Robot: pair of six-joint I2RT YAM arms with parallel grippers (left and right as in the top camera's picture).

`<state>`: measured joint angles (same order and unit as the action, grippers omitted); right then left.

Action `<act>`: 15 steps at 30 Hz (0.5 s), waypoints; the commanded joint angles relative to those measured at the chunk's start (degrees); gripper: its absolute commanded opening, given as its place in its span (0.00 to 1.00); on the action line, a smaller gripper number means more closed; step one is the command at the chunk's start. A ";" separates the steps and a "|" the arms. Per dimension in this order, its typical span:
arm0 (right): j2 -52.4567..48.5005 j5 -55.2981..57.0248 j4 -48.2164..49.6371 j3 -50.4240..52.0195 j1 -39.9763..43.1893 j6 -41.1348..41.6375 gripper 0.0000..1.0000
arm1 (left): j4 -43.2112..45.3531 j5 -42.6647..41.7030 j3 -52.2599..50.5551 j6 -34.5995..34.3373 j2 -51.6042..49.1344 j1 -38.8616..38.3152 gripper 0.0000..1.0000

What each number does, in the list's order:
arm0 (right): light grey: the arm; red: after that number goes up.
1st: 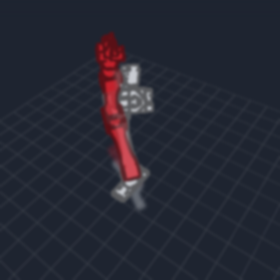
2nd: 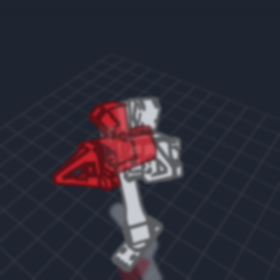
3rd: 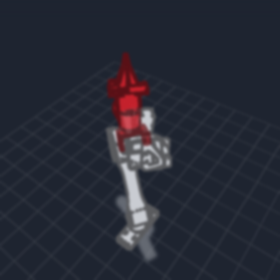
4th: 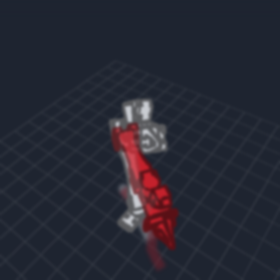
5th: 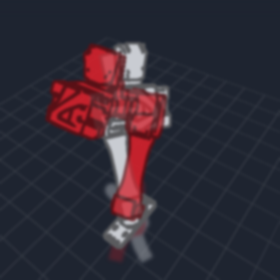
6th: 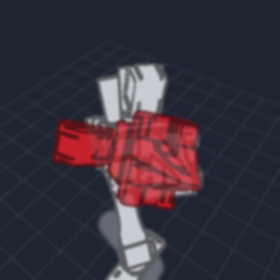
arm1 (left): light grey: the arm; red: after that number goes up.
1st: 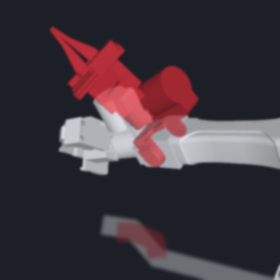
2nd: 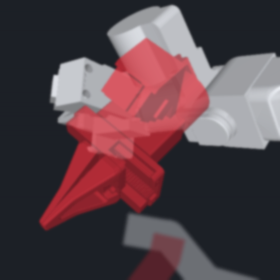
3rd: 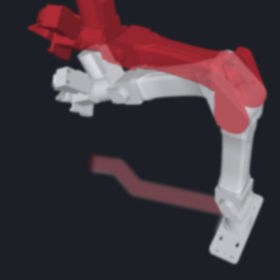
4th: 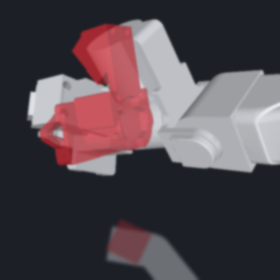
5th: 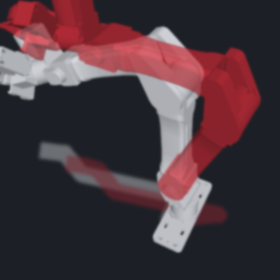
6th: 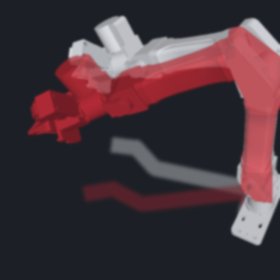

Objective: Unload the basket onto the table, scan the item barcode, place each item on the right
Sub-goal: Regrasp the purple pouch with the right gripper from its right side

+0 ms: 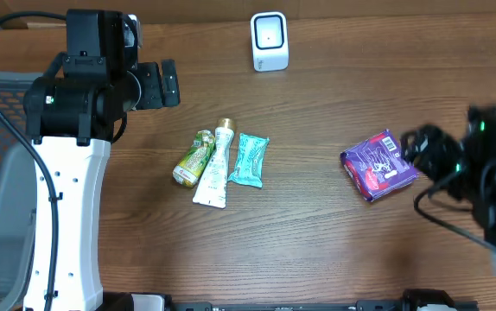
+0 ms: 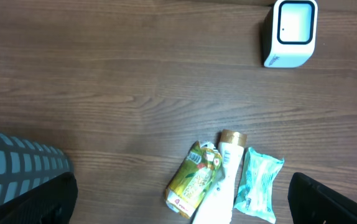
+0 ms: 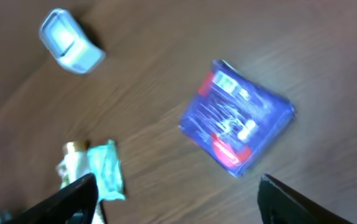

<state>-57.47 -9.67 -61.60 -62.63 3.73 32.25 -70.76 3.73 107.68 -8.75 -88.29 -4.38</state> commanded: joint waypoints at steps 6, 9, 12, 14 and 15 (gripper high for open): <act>-3.19 -12.35 17.42 24.28 3.06 8.70 0.85 | 0.02 0.74 0.74 1.07 -0.48 0.24 0.99; -6.45 -12.48 22.38 27.65 4.22 8.70 0.81 | 0.02 0.74 0.74 1.07 -0.48 0.24 1.00; -10.43 -12.46 25.42 28.44 5.11 8.35 0.76 | 0.02 0.74 0.74 1.07 -0.48 0.24 1.00; -13.42 -12.04 28.72 28.46 5.14 7.56 0.73 | 0.02 0.74 0.74 1.07 -0.48 0.24 0.99; -15.28 -12.15 31.21 28.46 5.09 6.32 0.72 | 0.02 0.74 0.74 1.07 -0.48 0.24 1.00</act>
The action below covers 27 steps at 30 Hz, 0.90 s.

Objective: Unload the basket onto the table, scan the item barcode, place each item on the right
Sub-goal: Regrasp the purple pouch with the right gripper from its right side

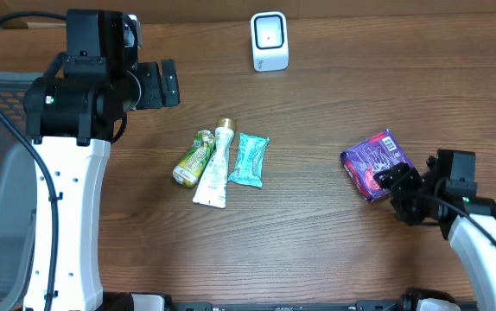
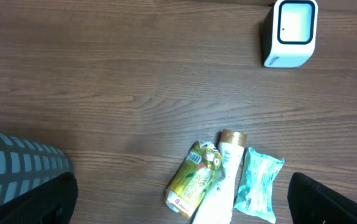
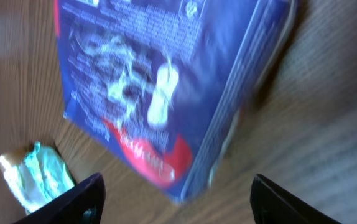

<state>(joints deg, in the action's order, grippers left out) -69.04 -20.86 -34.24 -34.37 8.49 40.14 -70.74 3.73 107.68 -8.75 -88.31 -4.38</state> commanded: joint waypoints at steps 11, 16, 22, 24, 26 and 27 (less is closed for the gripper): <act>-22.05 -10.93 20.44 -1.79 -1.79 -18.10 0.59 | 0.00 0.74 0.74 1.07 -0.46 0.24 1.00; -25.09 -12.96 14.84 -11.19 -3.41 -28.22 0.64 | 0.00 0.74 0.74 1.07 -0.46 0.24 1.00; -25.22 -8.41 1.51 -27.02 -6.03 -37.66 0.68 | 0.00 0.74 0.74 1.07 -0.46 0.24 0.99; -25.24 -4.63 -1.84 -30.73 -7.69 -40.83 0.74 | 0.00 0.74 0.74 1.07 -0.46 0.24 1.00; -25.22 -1.49 -3.82 -32.72 -9.22 -41.92 0.75 | 0.00 0.74 0.74 1.07 -0.46 0.24 0.99; -25.22 -0.31 -4.70 -33.42 -9.81 -41.31 0.77 | 0.00 0.74 0.74 1.07 -0.46 0.24 1.00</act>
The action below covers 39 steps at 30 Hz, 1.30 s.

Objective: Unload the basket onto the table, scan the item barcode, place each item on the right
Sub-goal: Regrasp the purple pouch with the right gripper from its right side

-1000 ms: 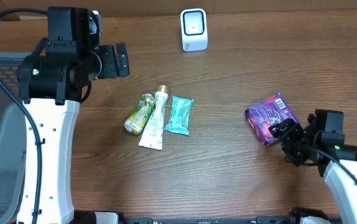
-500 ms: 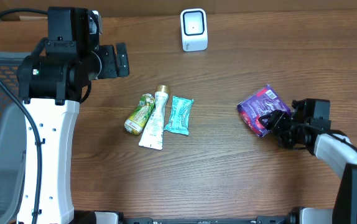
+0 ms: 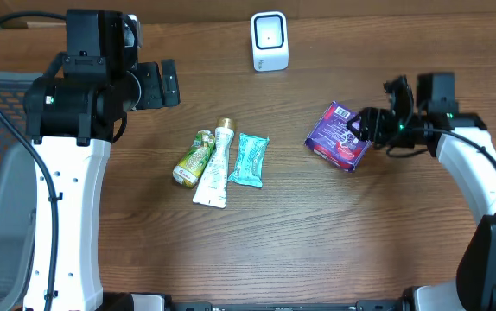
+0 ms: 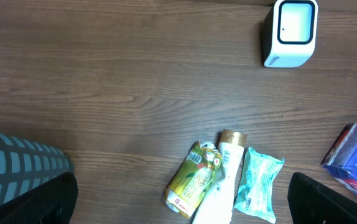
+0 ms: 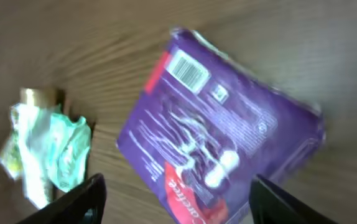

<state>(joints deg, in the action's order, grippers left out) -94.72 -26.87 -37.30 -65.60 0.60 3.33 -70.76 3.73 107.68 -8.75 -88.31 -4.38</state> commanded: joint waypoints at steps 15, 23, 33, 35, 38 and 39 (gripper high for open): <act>0.42 -0.87 -4.26 4.20 4.07 23.26 0.85 | 0.04 0.74 0.74 1.07 -0.46 0.24 1.00; 0.39 -7.13 14.01 15.63 4.09 23.32 0.75 | 0.02 0.74 0.74 1.07 -0.46 0.24 1.00; 0.33 -6.67 24.76 21.66 4.09 23.30 0.71 | 0.04 0.74 0.74 1.07 -0.46 0.24 1.00; 0.28 -6.64 25.90 22.40 4.09 23.50 0.69 | 0.02 0.74 0.74 1.07 -0.46 0.24 1.00; -0.20 -5.99 26.77 22.91 4.09 23.71 0.69 | 0.02 0.74 0.74 1.07 -0.46 0.24 1.00; -0.83 -5.84 27.17 22.91 4.09 23.71 0.69 | 0.02 0.74 0.74 1.07 -0.46 0.24 1.00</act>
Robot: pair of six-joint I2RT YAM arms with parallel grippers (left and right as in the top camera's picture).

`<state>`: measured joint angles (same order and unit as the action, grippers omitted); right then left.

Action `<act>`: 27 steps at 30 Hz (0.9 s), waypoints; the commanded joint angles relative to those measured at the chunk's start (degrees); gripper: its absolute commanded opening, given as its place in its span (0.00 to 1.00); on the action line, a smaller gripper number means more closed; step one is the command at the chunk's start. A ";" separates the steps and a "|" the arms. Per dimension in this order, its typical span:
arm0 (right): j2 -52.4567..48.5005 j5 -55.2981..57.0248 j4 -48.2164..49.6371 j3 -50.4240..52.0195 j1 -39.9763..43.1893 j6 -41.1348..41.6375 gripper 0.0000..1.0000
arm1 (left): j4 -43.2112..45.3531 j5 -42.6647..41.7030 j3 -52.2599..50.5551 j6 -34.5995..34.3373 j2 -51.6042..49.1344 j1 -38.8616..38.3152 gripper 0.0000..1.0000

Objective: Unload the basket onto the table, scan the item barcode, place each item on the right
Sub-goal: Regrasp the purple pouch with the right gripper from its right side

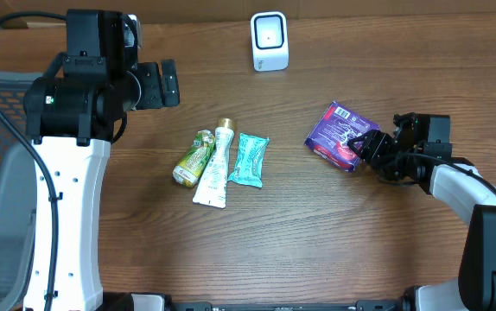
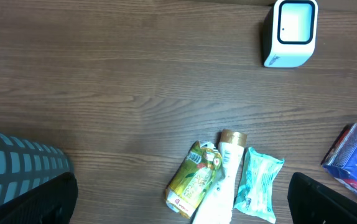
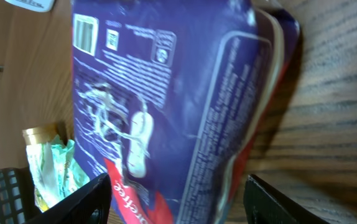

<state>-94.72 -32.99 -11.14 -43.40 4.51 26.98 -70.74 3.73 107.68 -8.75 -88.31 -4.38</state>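
A purple packet [image 1: 339,136] lies flat on the table right of centre, its barcode [image 3: 85,32] facing up at the far end. My right gripper [image 1: 376,149] is low at its right edge. In the right wrist view the packet [image 3: 166,106] fills the frame and reaches in between the spread fingers of the open right gripper [image 3: 177,183]. The white scanner [image 1: 270,41] stands at the back centre, also in the left wrist view [image 2: 290,32]. My left gripper [image 1: 166,84] hangs open high at the back left, nothing in it [image 2: 183,186].
A yellow-green pouch [image 1: 193,158], a white tube [image 1: 214,166] and a teal packet [image 1: 250,160] lie side by side in the middle of the table. A mesh basket sits at the left edge.
My right gripper has dropped from the packet's upper right to low against its right edge, so the packet looms much closer in the wrist view. The packet and left arm have not moved.
The purple packet first lay at the far right with my open right gripper beside it, then close at its right edge. By 1.3 s ago the packet lay further left and back, turned, barcode up. Now the gripper sits low at its right side.
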 commanded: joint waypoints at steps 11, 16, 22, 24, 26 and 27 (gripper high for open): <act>-8.33 -1.25 5.77 0.70 0.00 0.61 0.62 | 0.00 0.74 0.74 1.07 -0.46 0.24 1.00; -8.37 -2.60 5.33 0.68 0.02 1.57 0.38 | 0.00 0.74 0.74 1.07 -0.46 0.24 1.00; -6.40 -3.17 1.09 -1.16 0.07 1.40 0.20 | 0.00 0.74 0.74 1.07 -0.46 0.24 0.99; -4.50 -3.17 -2.43 -3.08 0.07 -0.48 0.16 | 0.00 0.74 0.74 1.07 -0.46 0.24 1.00; -2.01 -2.95 -7.80 -5.95 0.07 -4.11 0.13 | 0.00 0.74 0.74 1.07 -0.46 0.24 1.00; -0.66 -2.58 -11.15 -7.78 0.07 -5.79 0.12 | 0.00 0.74 0.74 1.07 -0.46 0.24 1.00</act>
<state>-99.48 -36.84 -18.57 -47.24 4.82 26.15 -70.76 3.73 107.68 -8.75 -88.31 -4.38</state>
